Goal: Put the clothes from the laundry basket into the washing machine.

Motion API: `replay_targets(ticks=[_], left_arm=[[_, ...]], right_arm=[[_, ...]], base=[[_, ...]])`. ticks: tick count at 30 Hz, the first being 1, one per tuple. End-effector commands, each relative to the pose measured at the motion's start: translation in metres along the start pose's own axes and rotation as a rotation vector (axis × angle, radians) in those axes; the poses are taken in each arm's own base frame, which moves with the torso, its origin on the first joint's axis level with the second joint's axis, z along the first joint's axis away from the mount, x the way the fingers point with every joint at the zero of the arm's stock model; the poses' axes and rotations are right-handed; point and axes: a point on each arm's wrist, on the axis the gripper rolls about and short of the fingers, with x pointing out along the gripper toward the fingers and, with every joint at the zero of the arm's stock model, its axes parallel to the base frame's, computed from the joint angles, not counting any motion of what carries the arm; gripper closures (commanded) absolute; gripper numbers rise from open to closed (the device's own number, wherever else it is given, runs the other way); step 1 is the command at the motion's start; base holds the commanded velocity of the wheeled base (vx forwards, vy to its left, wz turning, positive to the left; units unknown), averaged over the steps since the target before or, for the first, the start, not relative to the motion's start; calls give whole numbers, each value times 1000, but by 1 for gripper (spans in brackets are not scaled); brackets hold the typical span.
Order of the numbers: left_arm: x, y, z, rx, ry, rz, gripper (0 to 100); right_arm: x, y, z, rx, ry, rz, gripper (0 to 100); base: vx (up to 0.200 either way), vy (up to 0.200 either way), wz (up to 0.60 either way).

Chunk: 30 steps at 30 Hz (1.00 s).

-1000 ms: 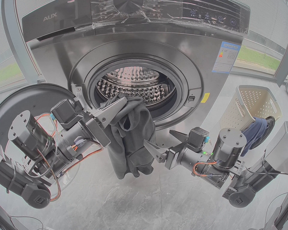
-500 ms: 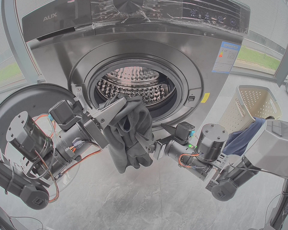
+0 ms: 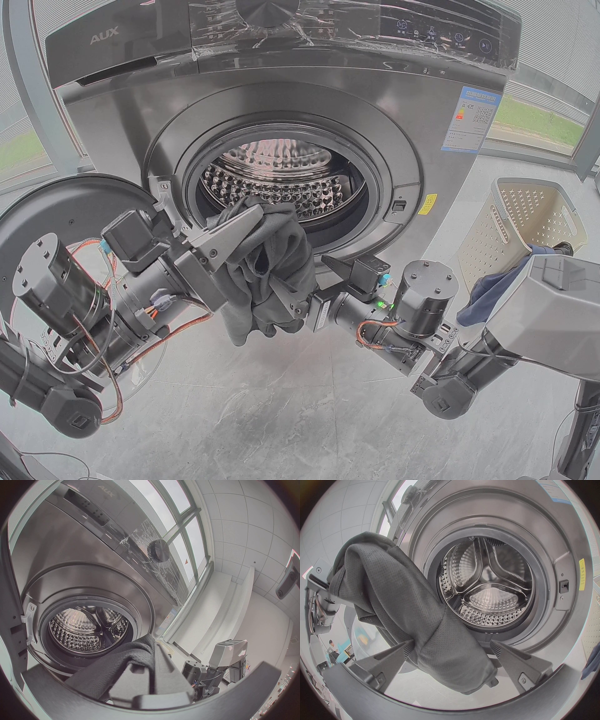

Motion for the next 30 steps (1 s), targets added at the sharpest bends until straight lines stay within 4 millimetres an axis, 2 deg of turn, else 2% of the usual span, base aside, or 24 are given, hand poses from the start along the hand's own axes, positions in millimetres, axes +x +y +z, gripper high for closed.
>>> replay_targets(ticks=[1,6,15,20,30], left_arm=[[1,2,1,1,-6,6,100],[2,4,2,4,-14,17,100],[3,6,2,3,-18,29,100],[2,15,4,15,-23,58,100],[1,16,7,19,-34,68,100]], right_arm=[[1,-1,-3,0,0,-3,100],[-5,-3,9,1,-14,-18,100],[-38,-14,48,-6,-46,-64,100],[-53,-23,62,-17,-61,-97,100],[-63,-25,71,-18,-74,-128,100]], base=[[0,0,0],[0,0,0],[0,0,0],[0,0,0],[0,0,0]])
